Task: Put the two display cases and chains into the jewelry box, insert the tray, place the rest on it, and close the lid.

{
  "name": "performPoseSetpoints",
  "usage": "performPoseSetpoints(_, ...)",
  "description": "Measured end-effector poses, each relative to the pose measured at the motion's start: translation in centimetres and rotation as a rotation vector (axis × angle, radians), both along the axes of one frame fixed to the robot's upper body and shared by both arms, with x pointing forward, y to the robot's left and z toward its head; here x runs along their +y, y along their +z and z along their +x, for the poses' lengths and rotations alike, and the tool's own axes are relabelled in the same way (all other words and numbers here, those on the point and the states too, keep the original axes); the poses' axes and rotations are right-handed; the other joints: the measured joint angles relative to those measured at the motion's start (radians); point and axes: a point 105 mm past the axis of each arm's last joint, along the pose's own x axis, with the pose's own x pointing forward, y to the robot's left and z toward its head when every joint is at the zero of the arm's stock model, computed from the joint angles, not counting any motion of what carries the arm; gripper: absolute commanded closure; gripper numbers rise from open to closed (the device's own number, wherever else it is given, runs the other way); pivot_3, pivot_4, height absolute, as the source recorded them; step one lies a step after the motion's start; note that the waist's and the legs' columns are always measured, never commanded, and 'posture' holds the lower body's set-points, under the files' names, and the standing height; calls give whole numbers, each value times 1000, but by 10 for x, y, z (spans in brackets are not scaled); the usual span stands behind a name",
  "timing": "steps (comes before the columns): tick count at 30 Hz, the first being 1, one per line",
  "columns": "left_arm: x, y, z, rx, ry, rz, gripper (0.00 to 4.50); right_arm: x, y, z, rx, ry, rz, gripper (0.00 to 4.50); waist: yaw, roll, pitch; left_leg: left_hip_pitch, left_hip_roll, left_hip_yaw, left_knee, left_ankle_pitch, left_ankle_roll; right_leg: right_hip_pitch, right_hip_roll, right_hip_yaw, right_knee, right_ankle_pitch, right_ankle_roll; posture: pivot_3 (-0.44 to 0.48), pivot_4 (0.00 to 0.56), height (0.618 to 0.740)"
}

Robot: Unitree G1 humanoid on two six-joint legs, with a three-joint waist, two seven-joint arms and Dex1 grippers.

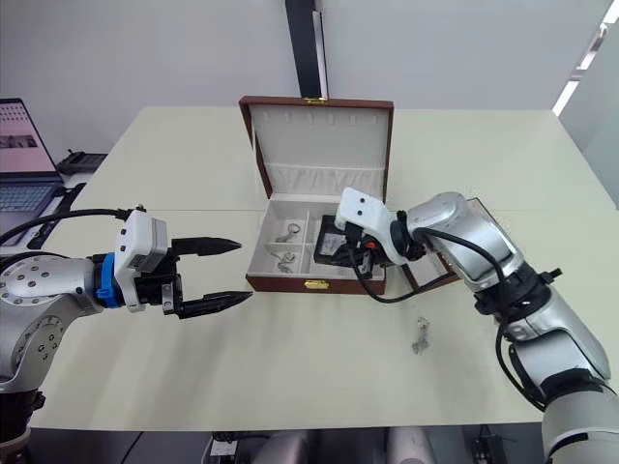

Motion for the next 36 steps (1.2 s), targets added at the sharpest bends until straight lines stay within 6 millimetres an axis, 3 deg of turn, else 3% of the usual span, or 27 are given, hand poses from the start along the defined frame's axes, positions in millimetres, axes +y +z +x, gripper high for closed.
performPoseSetpoints(22,-4,0,-1,2,-30,-2,0,4,-14,3,12,87,-76,4468,-2,0,0,0,0,0,0,0,-1,0,0,0,1,0,0,0,150,740)
performPoseSetpoints(24,-5,-1,-2,2,-36,0,0,4,-14,4,18,88,-75,3753,-2,0,0,0,0,0,0,0,-1,0,0,0,1,0,0,0,150,740)
performPoseSetpoints(32,-6,-3,-1,-3,-39,12,0,-1,-9,15,24,53,-59,1813,-6,0,0,0,0,0,0,1,-1,0,0,0,1,0,-1,0,150,740)
performPoseSetpoints(35,-5,-5,-1,-3,-33,11,0,-4,6,18,-26,36,-14,1063,-6,0,0,0,0,0,0,1,-1,-1,0,0,1,0,-1,0,150,740)
performPoseSetpoints(36,-4,-6,0,-2,-27,10,0,-5,13,18,-55,32,5,1063,-6,0,0,0,0,0,0,1,-1,-1,0,0,1,0,-1,0,150,740)
